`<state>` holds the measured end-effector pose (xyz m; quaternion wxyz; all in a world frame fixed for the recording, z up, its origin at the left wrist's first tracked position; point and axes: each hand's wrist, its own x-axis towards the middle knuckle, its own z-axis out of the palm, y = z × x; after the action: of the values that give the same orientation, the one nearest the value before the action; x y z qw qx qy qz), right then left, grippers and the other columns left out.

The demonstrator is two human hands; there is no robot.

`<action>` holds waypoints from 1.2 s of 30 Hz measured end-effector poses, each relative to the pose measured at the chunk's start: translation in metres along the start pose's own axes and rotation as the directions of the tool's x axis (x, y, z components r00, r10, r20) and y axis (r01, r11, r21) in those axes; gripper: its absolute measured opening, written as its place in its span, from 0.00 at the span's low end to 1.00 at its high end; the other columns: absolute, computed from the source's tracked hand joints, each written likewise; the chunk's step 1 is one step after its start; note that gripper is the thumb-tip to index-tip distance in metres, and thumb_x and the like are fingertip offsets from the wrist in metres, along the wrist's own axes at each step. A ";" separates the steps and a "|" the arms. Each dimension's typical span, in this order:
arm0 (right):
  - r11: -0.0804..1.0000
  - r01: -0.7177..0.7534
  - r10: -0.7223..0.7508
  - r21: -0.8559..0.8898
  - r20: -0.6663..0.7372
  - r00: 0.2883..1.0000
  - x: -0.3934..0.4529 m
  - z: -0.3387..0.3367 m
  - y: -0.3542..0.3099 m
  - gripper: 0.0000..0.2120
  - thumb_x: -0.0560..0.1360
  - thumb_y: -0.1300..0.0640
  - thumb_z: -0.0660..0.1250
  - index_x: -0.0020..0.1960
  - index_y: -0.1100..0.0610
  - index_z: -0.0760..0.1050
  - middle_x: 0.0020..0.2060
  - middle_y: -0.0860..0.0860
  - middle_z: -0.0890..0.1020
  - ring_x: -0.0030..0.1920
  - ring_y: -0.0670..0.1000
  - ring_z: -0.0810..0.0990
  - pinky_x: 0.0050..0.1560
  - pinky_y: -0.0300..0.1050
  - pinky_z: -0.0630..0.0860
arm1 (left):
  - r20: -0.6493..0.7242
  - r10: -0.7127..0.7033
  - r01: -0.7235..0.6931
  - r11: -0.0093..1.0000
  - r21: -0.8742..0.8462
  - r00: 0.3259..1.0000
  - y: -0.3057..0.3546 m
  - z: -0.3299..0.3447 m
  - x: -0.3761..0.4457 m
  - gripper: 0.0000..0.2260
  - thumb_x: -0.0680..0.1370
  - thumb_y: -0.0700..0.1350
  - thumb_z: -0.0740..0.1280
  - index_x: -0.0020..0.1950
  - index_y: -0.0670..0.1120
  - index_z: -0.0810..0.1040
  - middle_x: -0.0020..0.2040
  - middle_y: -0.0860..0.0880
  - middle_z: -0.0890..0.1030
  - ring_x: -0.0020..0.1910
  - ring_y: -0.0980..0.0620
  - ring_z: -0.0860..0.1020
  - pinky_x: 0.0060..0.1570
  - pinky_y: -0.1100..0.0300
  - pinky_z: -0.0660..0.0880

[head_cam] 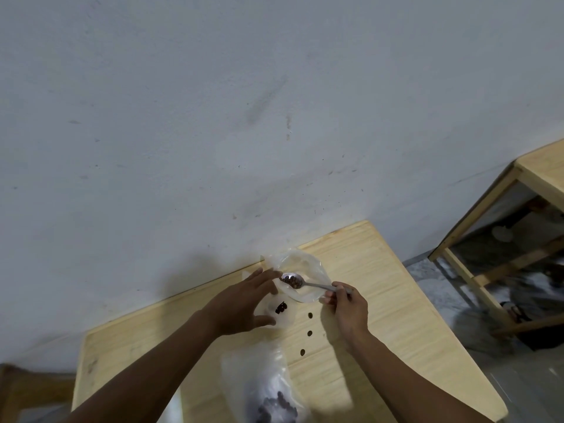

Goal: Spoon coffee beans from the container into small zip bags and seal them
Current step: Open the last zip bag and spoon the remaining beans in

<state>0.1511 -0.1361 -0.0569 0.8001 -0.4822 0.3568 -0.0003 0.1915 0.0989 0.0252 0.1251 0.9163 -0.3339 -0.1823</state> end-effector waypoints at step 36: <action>0.980 0.131 -0.149 -0.148 -0.117 0.982 -0.003 0.014 -0.013 0.11 0.82 0.64 0.56 0.57 0.65 0.76 0.37 0.58 0.78 0.38 0.54 0.76 0.46 0.45 0.77 | -0.045 -0.186 0.183 0.982 -0.055 0.982 0.002 0.010 -0.004 0.29 0.73 0.59 0.72 0.69 0.53 0.66 0.72 0.58 0.67 0.74 0.53 0.63 0.62 0.53 0.73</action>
<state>0.1611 -0.1313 -0.0411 0.7380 -0.5600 0.3712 -0.0625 0.1838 0.0990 0.0172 0.1390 0.9441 -0.2397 -0.1785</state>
